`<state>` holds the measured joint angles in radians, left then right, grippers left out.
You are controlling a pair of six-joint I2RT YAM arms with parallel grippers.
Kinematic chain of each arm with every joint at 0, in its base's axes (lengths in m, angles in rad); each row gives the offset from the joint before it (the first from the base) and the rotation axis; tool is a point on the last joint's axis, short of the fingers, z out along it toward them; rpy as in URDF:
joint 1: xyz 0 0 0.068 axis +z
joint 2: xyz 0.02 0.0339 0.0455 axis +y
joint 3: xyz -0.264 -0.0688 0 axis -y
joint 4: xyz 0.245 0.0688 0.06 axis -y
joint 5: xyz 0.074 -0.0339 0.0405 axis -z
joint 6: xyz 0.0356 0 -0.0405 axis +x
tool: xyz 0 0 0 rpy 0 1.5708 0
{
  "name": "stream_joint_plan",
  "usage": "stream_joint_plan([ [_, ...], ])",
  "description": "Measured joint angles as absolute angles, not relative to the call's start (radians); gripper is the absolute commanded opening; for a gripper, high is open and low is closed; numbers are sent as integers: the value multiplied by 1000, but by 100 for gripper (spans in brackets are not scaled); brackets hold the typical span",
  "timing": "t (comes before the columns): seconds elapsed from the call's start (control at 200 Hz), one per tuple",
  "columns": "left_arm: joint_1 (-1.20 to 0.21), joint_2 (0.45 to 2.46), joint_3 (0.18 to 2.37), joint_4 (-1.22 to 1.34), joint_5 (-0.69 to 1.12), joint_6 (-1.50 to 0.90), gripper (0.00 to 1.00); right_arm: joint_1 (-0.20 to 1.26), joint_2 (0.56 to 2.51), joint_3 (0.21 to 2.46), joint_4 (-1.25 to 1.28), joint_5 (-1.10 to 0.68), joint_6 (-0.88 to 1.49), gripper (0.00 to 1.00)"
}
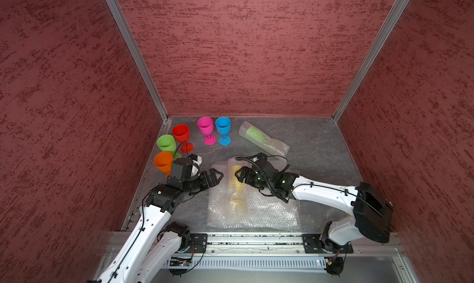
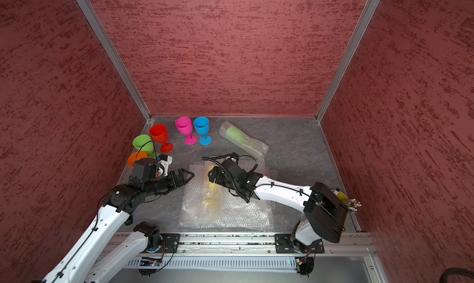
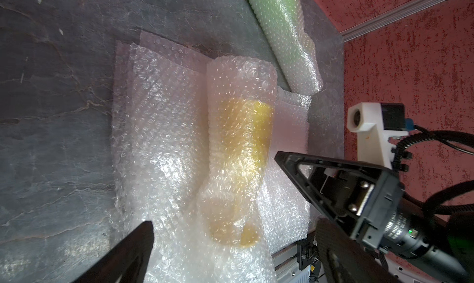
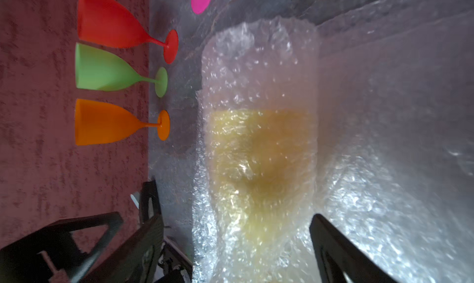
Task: Unpack wine glasses from bubble wrap
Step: Place the bubble wrap at the center of the board, then unwrap the bubble wrap.
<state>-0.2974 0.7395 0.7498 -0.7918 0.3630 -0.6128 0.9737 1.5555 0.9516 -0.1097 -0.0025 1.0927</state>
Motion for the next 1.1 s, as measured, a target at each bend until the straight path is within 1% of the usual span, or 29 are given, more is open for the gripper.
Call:
stream_joint_plan([
  [0.14, -297, 739, 750, -792, 366, -613, 100, 976, 1660, 969, -112, -36, 1047, 93],
  [0.266, -297, 739, 750, -791, 366, -613, 100, 976, 1707, 986, -102, -54, 1028, 90],
  [0.611, -293, 737, 750, -785, 366, -612, 100, 976, 1722, 1005, -57, -76, 1011, 66],
  [0.716, -290, 735, 750, -785, 366, -612, 100, 976, 1722, 1005, -35, -84, 1013, 61],
  [0.942, -289, 723, 750, -785, 365, -612, 100, 976, 1698, 1005, -46, -88, 1009, 59],
  [1.097, -287, 719, 750, -785, 363, -612, 100, 976, 1581, 1005, -113, -74, 985, 59],
])
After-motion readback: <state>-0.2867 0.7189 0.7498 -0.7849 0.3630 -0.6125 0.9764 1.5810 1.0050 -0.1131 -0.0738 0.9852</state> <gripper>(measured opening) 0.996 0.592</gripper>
